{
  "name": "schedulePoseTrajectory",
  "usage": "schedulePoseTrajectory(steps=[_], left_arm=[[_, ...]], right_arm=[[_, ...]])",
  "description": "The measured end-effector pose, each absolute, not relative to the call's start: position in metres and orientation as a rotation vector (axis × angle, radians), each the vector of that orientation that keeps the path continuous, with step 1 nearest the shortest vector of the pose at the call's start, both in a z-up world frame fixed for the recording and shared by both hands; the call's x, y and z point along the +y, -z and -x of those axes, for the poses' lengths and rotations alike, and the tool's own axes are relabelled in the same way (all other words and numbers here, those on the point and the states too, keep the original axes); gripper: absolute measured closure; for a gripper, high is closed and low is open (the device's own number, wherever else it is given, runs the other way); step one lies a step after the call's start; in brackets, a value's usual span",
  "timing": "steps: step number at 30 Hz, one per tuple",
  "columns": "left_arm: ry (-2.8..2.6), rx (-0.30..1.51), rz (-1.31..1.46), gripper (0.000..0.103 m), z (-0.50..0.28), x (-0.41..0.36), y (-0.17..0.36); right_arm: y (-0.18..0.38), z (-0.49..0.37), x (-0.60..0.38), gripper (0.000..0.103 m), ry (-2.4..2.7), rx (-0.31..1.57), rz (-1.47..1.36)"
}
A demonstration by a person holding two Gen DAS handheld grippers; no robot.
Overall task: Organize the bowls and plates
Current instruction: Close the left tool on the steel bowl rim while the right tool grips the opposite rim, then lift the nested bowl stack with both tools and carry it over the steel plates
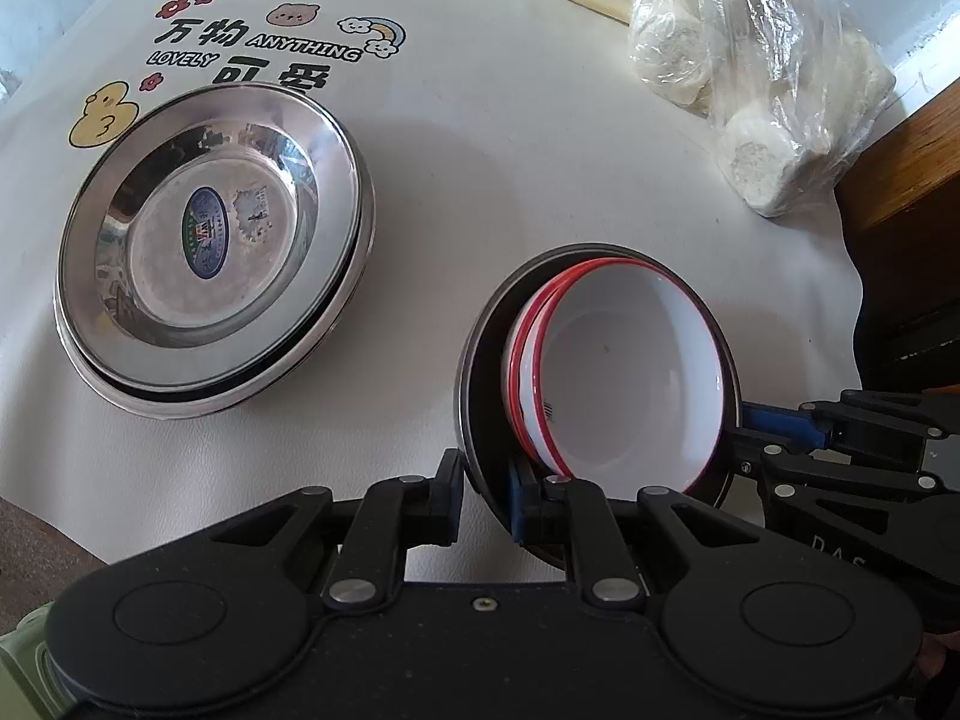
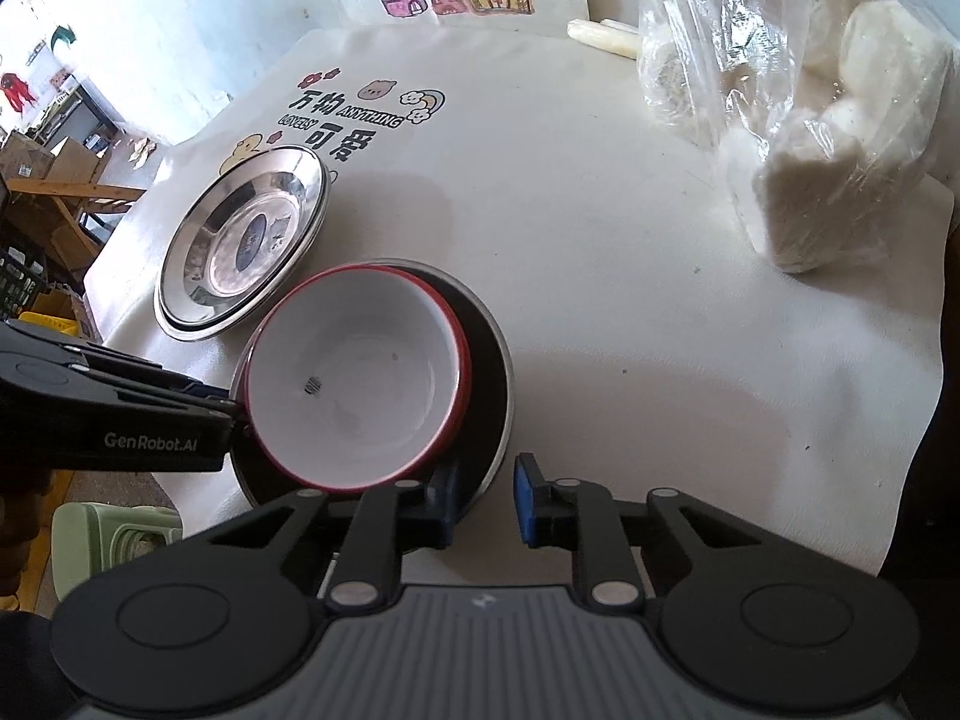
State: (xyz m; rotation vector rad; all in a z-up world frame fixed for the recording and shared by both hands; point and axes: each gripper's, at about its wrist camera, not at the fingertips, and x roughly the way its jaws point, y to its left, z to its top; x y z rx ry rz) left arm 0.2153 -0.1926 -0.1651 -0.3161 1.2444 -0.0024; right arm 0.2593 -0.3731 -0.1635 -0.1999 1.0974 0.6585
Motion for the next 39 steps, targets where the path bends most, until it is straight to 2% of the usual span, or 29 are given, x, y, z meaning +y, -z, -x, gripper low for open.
schedulePoseTrajectory(steps=[39], left_arm=[[0.056, 1.234, 0.358, 0.087, -0.218, -0.197, 0.163]], right_arm=[[0.158, -0.255, -0.387, 0.086, -0.629, 1.094, 0.149]])
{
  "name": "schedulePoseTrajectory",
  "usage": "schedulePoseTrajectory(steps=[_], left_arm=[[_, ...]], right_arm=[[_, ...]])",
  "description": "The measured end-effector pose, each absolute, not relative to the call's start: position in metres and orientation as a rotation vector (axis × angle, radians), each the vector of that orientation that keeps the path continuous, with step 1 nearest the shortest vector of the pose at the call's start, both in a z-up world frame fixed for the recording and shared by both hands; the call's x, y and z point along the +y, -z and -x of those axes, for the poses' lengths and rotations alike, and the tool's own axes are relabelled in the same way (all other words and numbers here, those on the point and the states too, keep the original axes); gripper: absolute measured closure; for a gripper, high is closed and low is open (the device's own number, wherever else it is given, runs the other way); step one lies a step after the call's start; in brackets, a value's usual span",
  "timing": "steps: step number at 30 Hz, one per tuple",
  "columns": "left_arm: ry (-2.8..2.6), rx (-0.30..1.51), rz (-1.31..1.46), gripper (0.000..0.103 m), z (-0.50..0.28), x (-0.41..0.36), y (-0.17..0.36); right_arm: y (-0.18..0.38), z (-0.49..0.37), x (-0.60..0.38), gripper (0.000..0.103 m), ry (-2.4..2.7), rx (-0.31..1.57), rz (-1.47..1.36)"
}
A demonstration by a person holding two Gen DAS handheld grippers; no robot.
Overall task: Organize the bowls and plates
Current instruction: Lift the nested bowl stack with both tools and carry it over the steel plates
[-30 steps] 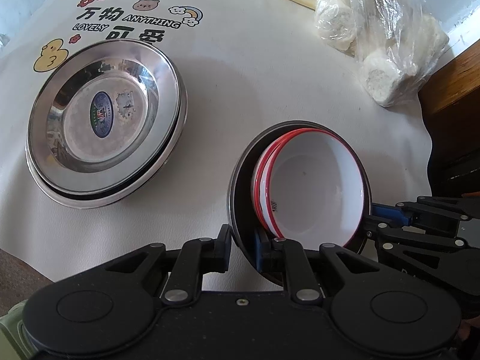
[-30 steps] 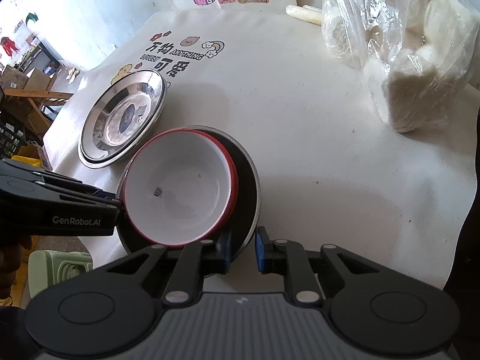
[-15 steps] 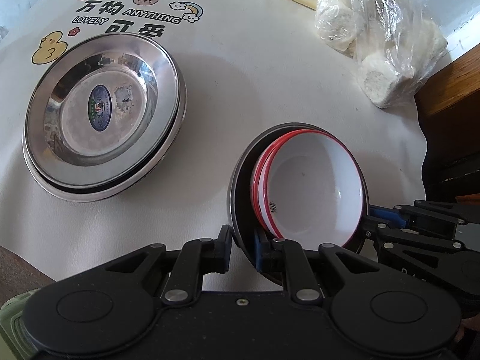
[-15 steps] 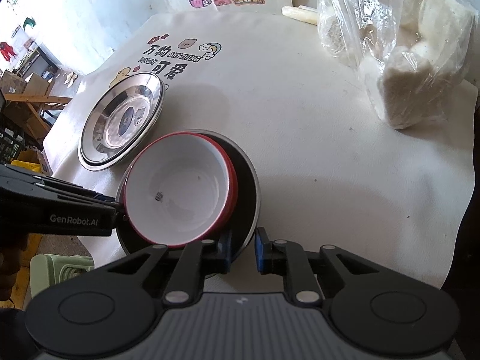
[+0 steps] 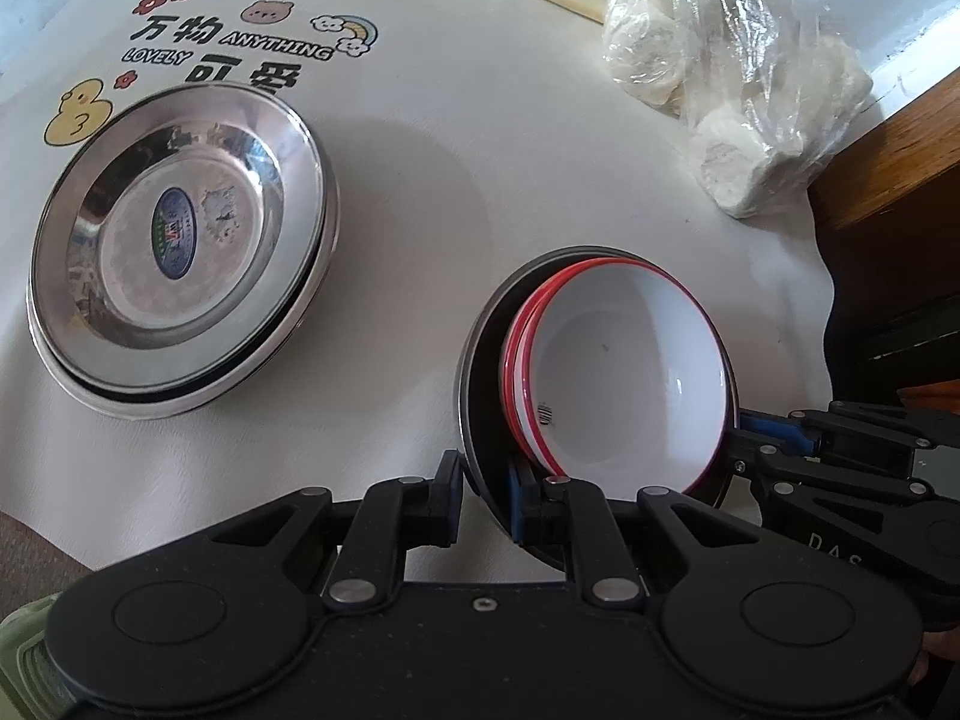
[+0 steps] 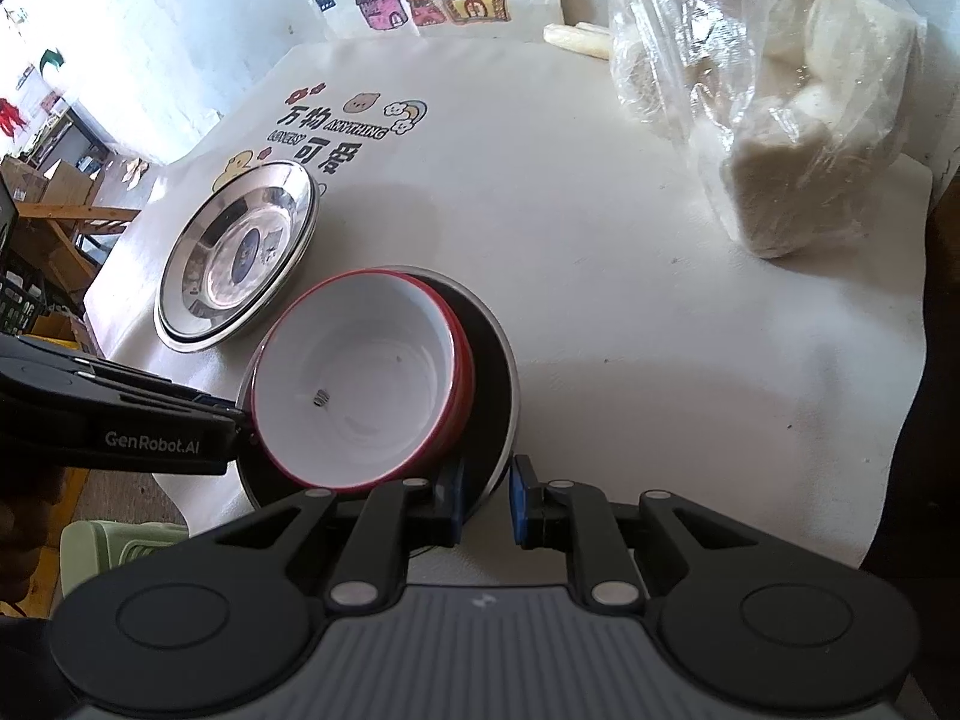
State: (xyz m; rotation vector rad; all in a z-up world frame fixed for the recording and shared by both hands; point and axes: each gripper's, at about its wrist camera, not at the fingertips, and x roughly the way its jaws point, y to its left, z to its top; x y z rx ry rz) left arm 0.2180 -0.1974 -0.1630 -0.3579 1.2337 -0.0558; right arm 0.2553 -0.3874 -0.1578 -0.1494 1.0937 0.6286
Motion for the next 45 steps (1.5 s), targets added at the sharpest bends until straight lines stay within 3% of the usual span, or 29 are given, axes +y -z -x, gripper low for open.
schedulePoseTrajectory(steps=[19, 45], left_arm=[[0.074, 1.177, 0.325, 0.087, -0.22, -0.188, 0.141], [0.233, 1.159, 0.262, 0.087, -0.261, -0.109, 0.123]], right_arm=[[0.14, -0.256, -0.387, 0.086, -0.625, 1.044, 0.107], [0.113, -0.266, -0.322, 0.085, -0.5, 0.984, 0.054]])
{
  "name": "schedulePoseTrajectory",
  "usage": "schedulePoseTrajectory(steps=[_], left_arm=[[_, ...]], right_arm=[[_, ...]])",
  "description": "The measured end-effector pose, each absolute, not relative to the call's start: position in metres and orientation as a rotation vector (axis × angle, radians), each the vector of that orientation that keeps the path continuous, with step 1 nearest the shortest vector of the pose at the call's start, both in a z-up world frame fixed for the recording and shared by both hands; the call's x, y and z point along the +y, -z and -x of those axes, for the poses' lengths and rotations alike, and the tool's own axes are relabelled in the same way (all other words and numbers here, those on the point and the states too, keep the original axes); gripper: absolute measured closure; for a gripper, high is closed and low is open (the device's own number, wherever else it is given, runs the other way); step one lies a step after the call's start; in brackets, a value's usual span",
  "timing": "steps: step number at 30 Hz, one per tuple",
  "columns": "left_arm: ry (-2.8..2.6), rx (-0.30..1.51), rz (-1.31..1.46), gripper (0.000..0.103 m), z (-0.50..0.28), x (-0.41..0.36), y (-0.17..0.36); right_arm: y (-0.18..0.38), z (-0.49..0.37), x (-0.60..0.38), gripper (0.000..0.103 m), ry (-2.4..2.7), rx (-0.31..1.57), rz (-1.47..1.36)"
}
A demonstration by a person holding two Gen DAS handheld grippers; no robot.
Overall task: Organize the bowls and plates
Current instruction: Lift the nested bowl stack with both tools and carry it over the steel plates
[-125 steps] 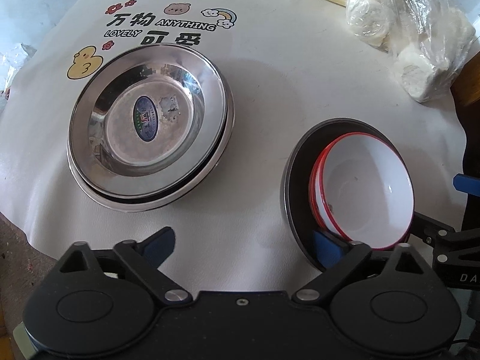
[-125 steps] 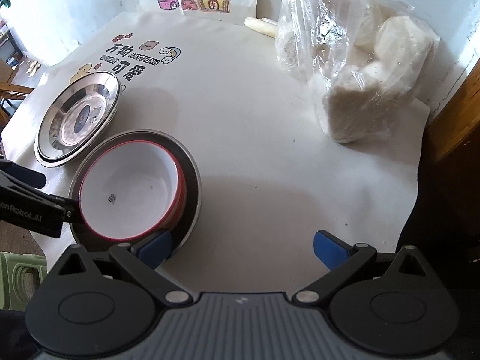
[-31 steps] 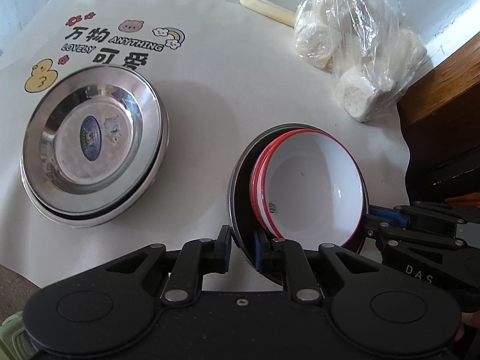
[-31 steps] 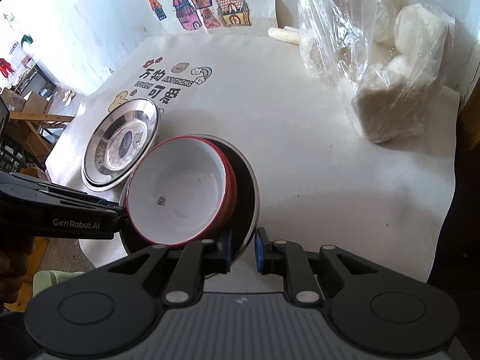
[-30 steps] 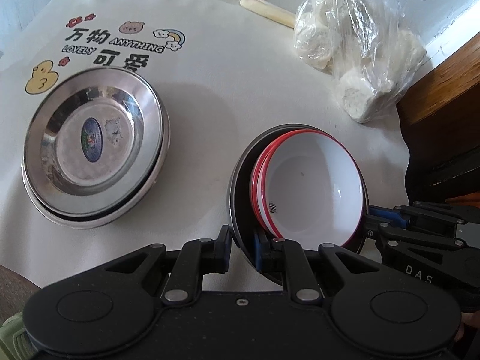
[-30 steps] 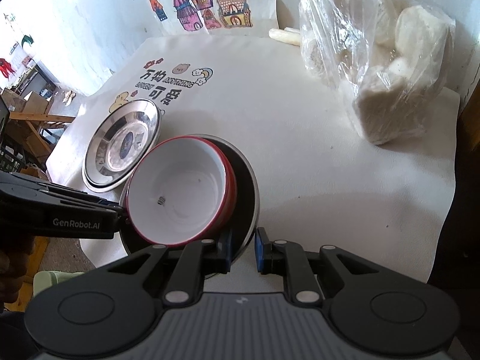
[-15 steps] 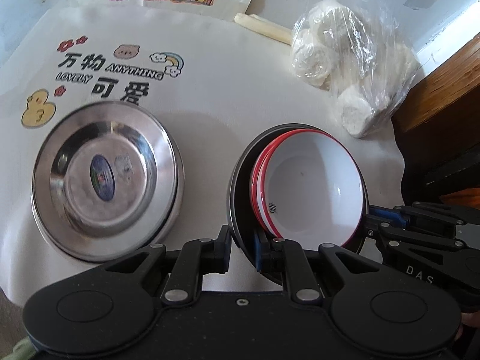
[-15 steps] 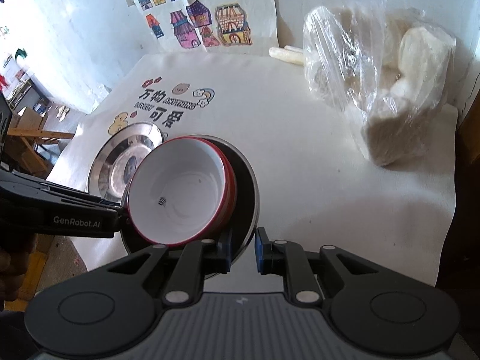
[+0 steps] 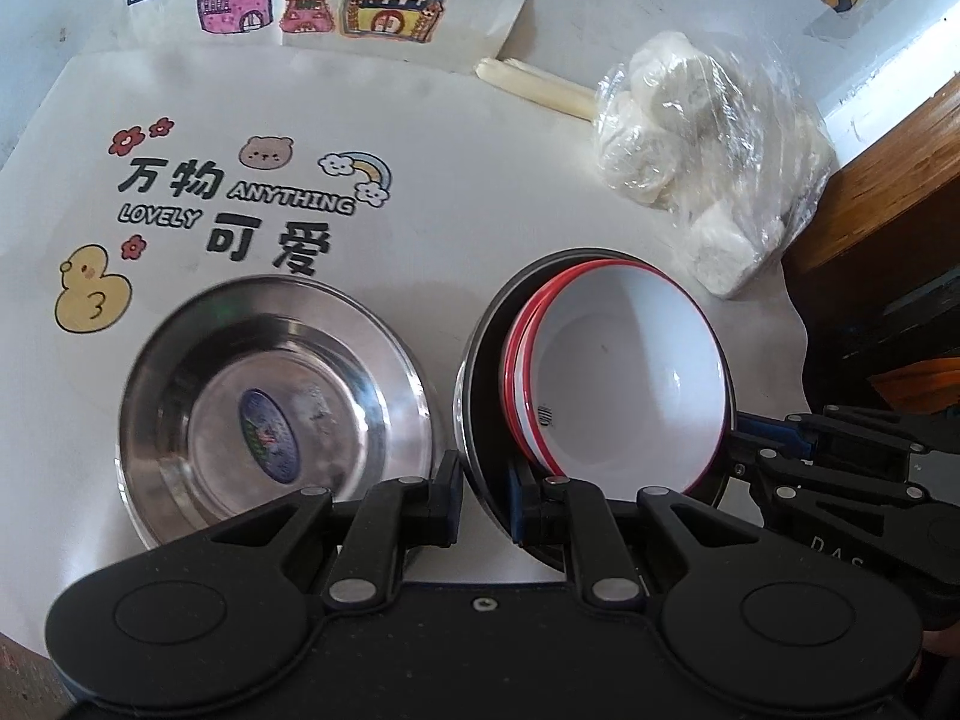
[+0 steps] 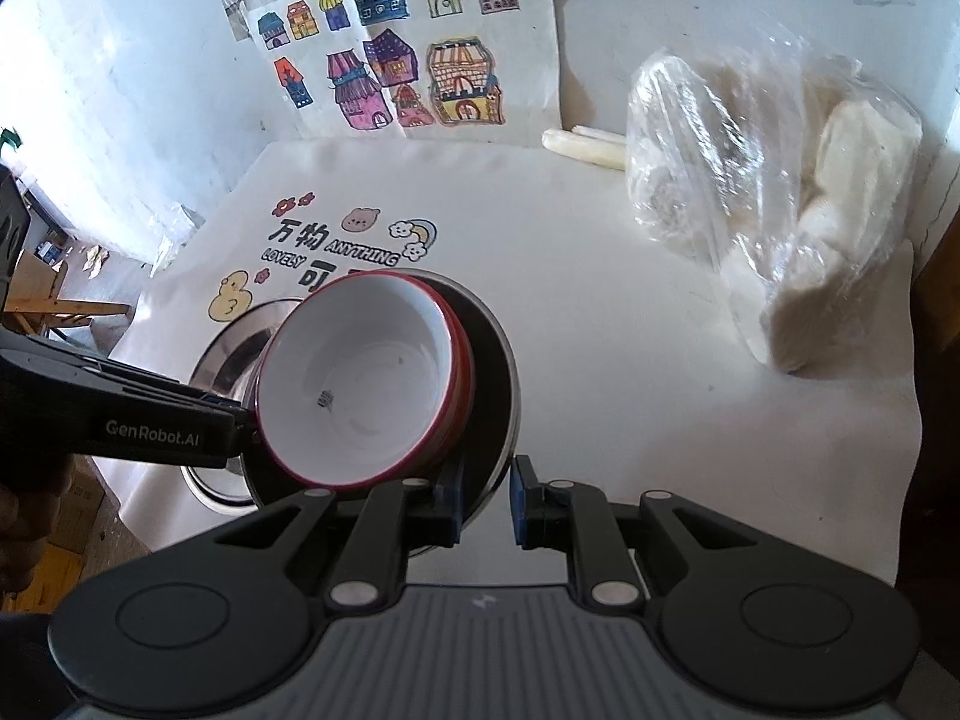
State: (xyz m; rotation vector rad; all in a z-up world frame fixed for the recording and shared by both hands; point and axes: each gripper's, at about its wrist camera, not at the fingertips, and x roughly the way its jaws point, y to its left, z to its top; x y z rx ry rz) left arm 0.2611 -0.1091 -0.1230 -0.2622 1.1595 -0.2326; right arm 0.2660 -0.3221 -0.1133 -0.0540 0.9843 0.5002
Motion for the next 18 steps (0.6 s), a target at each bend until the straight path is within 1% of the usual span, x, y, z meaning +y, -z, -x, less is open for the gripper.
schedulePoseTrajectory(steps=[18], left_arm=[[0.207, 1.16, 0.275, 0.087, -0.263, -0.039, 0.127]], right_arm=[[0.114, -0.268, -0.251, 0.085, -0.521, 0.982, 0.068]])
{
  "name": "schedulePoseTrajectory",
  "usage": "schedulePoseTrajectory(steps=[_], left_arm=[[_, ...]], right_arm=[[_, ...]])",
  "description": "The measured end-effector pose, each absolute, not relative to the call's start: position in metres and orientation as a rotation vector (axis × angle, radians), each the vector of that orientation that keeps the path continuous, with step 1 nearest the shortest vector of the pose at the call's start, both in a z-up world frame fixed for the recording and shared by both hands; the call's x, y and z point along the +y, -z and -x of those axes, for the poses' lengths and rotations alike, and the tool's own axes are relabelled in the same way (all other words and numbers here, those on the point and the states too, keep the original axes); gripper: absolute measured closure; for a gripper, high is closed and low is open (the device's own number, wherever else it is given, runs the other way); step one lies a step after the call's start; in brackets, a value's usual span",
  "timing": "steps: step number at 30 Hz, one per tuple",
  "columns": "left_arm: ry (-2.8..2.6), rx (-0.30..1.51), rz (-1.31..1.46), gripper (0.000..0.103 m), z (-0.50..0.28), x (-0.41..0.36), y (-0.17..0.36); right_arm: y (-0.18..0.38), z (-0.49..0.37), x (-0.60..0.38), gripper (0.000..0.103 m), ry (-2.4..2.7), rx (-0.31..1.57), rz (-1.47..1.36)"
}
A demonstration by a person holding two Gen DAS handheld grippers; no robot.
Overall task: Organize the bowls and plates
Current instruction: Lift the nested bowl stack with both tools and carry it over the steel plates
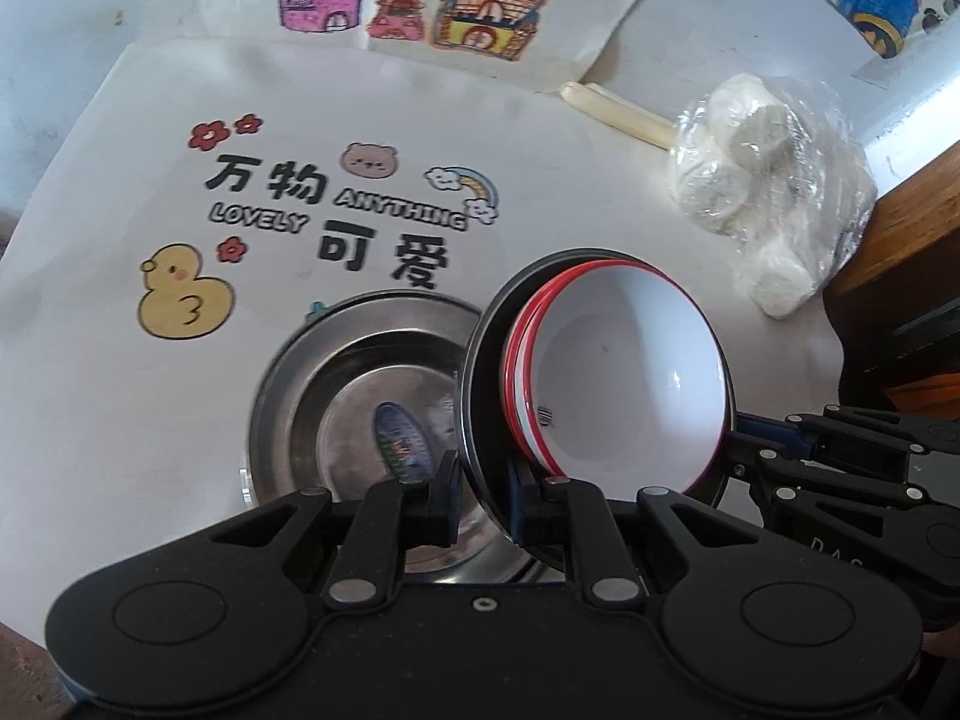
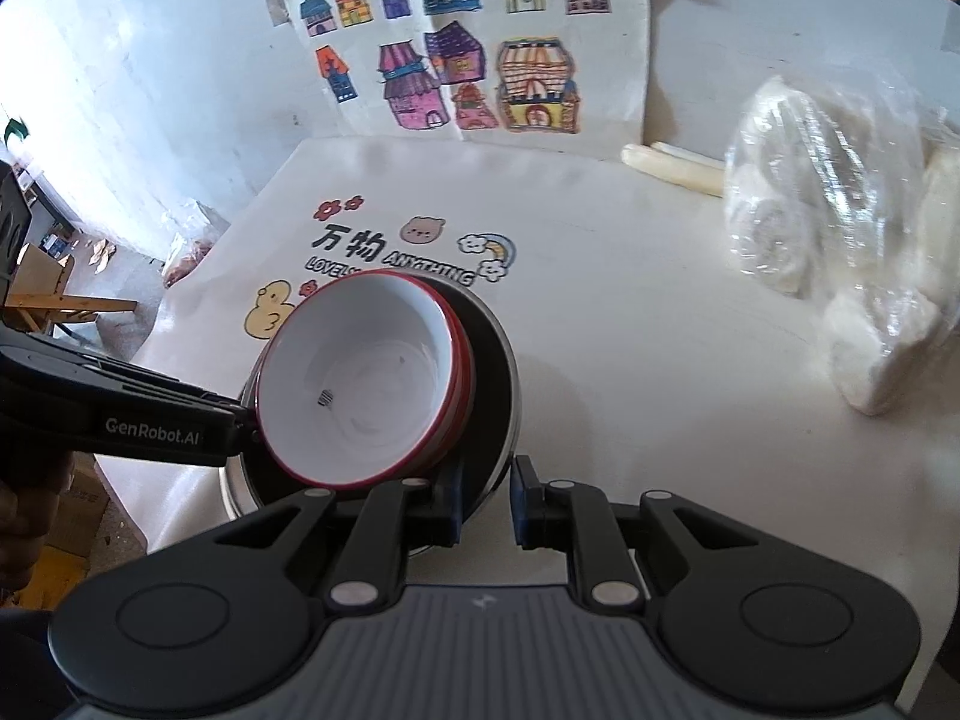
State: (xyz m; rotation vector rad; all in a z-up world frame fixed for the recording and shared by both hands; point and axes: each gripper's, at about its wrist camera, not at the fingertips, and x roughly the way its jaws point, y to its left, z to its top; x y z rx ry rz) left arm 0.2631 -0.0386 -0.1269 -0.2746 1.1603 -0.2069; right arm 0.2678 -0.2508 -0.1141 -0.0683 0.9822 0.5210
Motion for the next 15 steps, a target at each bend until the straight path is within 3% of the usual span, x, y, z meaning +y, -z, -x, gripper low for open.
schedulePoseTrajectory(steps=[15], left_arm=[[0.192, 1.187, 0.282, 0.087, -0.26, 0.001, 0.138]], right_arm=[[0.125, -0.265, -0.209, 0.085, -0.534, 1.009, 0.062]])
